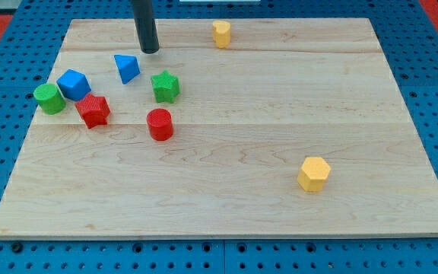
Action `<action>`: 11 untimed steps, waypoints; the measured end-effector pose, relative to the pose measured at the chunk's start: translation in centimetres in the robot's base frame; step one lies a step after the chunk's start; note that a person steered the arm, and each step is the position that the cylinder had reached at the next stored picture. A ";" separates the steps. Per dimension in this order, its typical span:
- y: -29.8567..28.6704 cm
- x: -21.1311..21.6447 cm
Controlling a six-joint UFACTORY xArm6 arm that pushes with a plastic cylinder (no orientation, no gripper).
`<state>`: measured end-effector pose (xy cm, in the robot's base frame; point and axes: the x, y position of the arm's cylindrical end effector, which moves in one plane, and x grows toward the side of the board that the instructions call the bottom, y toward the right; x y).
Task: Move the blue triangle to the top left corner
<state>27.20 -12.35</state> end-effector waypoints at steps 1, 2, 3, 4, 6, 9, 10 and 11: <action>0.0 2.6; 0.0 3.4; -4.0 3.6; -4.3 7.9; -8.2 7.0; -8.7 -2.3; -8.7 -2.4; -8.7 -2.4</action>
